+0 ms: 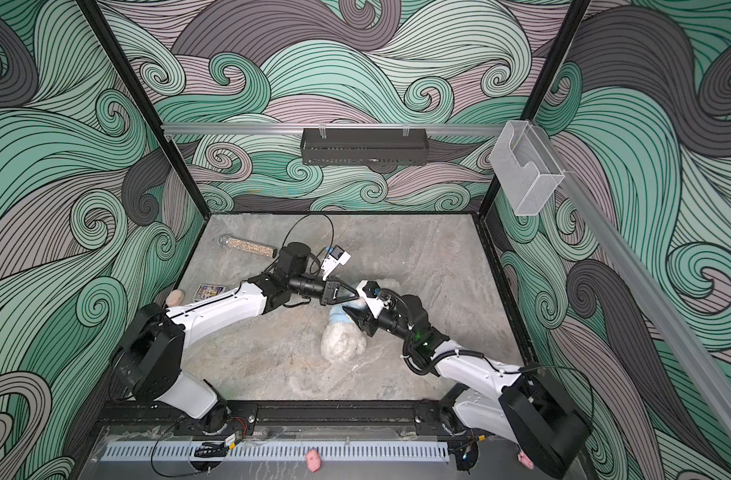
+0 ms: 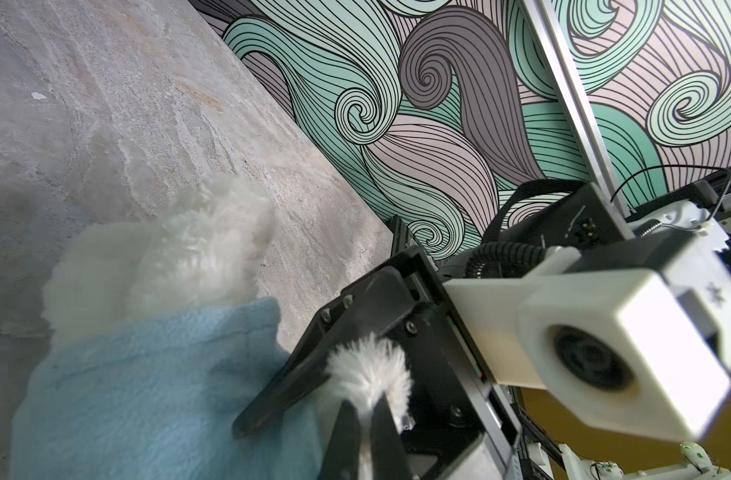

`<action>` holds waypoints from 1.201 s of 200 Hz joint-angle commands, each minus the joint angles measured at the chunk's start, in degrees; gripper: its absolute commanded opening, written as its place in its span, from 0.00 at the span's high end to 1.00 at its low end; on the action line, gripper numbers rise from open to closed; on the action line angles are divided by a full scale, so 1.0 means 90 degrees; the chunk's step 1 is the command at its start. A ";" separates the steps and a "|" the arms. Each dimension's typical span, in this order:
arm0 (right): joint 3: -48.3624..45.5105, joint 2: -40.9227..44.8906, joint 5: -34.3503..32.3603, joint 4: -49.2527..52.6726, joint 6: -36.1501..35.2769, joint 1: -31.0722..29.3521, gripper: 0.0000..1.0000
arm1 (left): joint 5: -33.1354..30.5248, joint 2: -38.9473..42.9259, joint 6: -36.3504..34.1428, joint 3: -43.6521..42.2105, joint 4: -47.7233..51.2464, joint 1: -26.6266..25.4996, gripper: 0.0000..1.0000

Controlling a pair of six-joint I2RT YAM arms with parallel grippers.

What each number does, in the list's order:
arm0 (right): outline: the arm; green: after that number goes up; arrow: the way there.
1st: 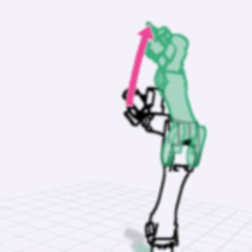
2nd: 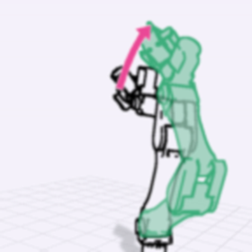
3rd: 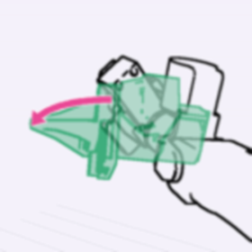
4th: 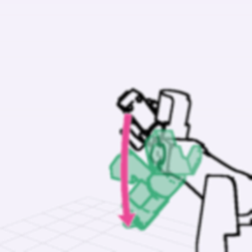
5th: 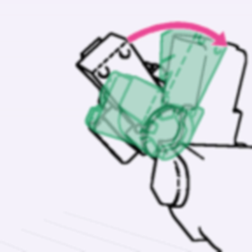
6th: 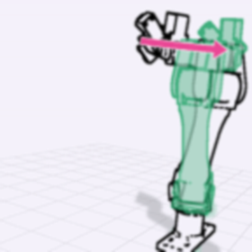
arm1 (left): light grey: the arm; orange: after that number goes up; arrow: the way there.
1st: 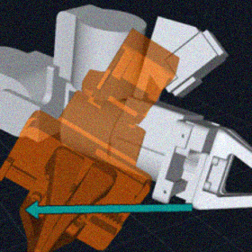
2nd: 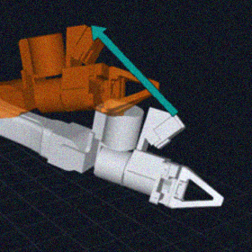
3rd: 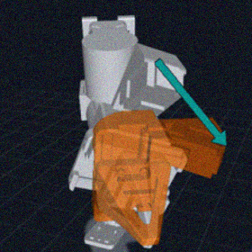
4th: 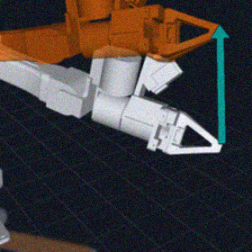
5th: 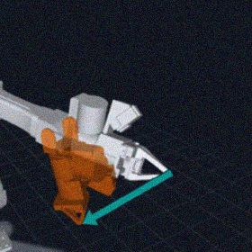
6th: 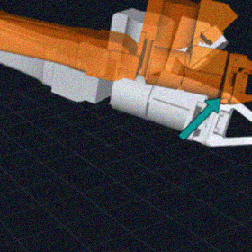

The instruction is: Dress the teddy bear

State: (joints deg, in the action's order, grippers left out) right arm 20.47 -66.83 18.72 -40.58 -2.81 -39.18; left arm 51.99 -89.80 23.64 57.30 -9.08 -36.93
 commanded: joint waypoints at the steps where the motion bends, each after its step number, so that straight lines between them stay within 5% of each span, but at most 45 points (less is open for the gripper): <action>1: -0.0007 -0.0251 -0.0469 -0.0360 -0.0007 -0.0052 0.52 | 0.0277 0.0056 0.0090 0.0145 -0.0494 -0.0047 1.00; 51: -0.0692 -0.1087 -0.1706 -0.0538 0.0769 -0.0273 0.60 | -0.0172 0.0581 0.1083 0.0163 -0.1242 0.0189 1.00; 91: -0.0833 -0.1822 -0.2661 -0.0557 0.1089 -0.0896 0.52 | -0.0381 0.0725 0.2073 0.0263 -0.2141 0.0243 1.00; 155: -0.0878 -0.2338 -0.3090 -0.0655 0.1284 -0.0974 0.48 | -0.0615 0.1118 0.2549 -0.0104 -0.2717 0.0627 1.00; 201: -0.0853 -0.2019 -0.2767 -0.0820 0.1121 -0.0969 0.44 | -0.0907 0.1305 0.1491 -0.0289 -0.1433 0.0701 1.00; 240: 0.0039 -0.0624 -0.2154 0.0857 0.0590 -0.0932 0.40 | -0.0880 0.0827 0.0231 -0.0406 -0.0354 0.0695 1.00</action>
State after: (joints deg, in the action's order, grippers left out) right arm 18.55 -76.53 -3.77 -52.64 5.96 -47.99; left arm 43.55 -83.33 35.07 51.09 -10.85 -32.27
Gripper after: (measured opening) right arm 0.589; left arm 0.050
